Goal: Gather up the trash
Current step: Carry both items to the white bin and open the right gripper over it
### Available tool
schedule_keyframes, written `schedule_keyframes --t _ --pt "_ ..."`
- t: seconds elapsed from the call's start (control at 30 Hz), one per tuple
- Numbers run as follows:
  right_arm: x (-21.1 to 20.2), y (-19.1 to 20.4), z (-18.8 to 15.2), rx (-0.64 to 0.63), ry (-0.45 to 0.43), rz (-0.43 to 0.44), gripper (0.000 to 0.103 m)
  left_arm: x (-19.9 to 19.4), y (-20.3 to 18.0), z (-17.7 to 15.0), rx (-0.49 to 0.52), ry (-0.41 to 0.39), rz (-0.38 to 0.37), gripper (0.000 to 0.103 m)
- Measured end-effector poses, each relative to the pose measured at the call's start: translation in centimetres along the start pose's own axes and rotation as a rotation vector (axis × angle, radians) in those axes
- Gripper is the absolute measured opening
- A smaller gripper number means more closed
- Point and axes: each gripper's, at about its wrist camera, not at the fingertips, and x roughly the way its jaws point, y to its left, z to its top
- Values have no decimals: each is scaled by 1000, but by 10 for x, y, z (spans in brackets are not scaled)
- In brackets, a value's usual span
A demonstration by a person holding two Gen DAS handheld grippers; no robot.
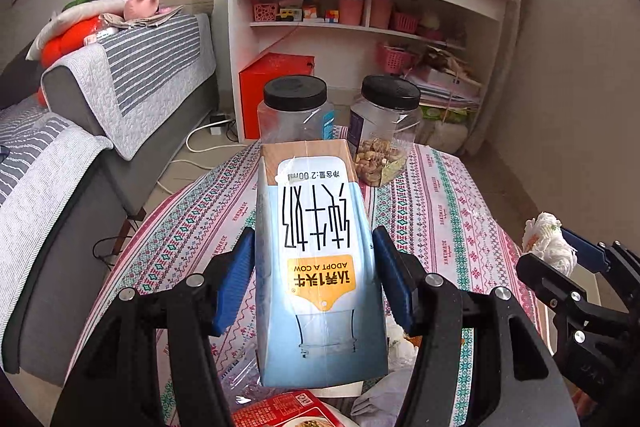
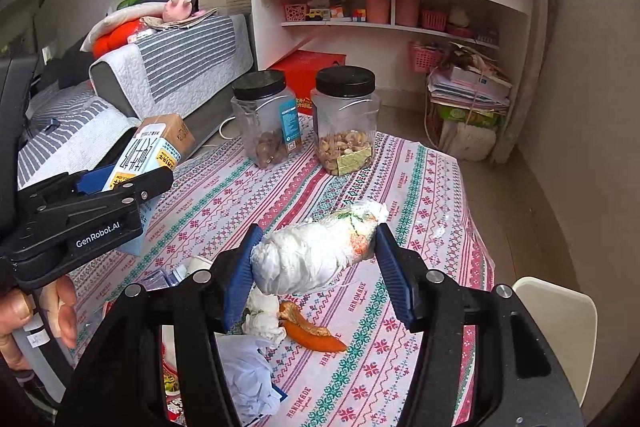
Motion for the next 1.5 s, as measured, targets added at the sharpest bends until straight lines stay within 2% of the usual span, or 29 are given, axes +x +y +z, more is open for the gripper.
schedule_keyframes --t 0.27,0.73,1.03,1.23,1.33,1.4,1.5 --pt "-20 -19 -3 25 -31 -28 54 -11 -24 -4 6 -34 -21 58" --pt "-54 -68 -13 102 -56 -114 54 -20 -72 -13 25 -24 -79 58" --pt "-74 -124 -27 203 -31 -226 55 -24 -112 -16 70 -8 -126 58" --pt "-87 -175 -40 322 -3 -316 57 -27 -146 -20 110 2 -169 58" --pt "-97 -199 -47 379 5 -380 64 -29 -165 -23 132 4 -189 58" --pt "-107 -212 -53 413 -3 -429 75 -30 -180 -24 149 7 -205 58" --pt "-124 -229 -61 452 -23 -489 83 -30 -204 -27 171 22 -238 58"
